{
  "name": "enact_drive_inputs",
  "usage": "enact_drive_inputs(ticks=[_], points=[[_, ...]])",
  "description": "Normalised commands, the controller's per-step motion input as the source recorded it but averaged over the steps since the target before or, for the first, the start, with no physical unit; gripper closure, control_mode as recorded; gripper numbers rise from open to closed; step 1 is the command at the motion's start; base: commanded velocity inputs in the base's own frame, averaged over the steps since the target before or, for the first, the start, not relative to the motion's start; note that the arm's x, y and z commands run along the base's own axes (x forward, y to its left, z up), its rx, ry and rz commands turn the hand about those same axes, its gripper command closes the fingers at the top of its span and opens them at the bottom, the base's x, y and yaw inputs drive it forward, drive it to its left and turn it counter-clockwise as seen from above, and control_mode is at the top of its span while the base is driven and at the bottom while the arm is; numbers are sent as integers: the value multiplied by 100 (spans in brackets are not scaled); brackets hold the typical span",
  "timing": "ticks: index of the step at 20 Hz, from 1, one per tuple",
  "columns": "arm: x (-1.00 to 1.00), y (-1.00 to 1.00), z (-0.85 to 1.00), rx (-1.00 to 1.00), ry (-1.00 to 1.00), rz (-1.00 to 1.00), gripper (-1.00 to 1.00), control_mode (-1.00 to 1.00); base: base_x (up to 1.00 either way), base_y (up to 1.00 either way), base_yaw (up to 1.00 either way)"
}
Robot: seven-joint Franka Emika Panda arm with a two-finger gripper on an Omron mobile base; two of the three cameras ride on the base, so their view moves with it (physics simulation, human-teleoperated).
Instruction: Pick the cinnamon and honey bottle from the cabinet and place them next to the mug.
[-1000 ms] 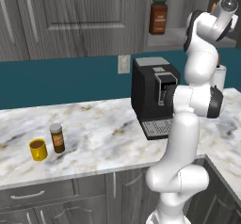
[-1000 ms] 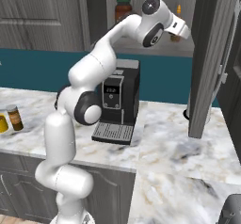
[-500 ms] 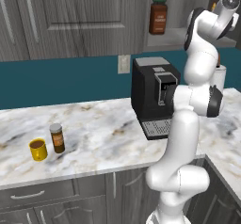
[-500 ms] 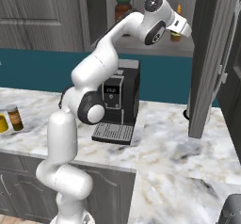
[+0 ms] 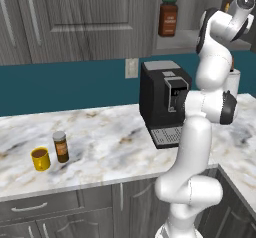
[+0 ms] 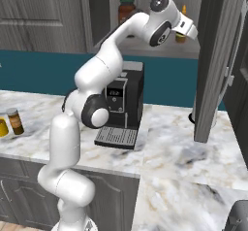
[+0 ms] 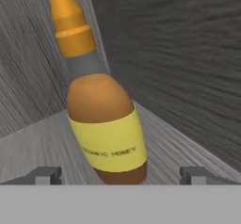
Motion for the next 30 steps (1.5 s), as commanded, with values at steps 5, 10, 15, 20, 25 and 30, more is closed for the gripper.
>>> enact_drive_inputs(ticks=[5,10,15,20,25,30], points=[[10,0,-6,0,0,0,-100,-100,0,0,0],[21,0,-1,0,0,0,-100,-100,0,0,0],[24,0,0,0,0,0,-100,-100,0,0,0],[14,0,0,0,0,0,-100,-100,0,0,0],[6,-5,0,0,0,0,-100,-100,0,0,0],[2,-12,0,0,0,0,-100,-100,0,0,0]])
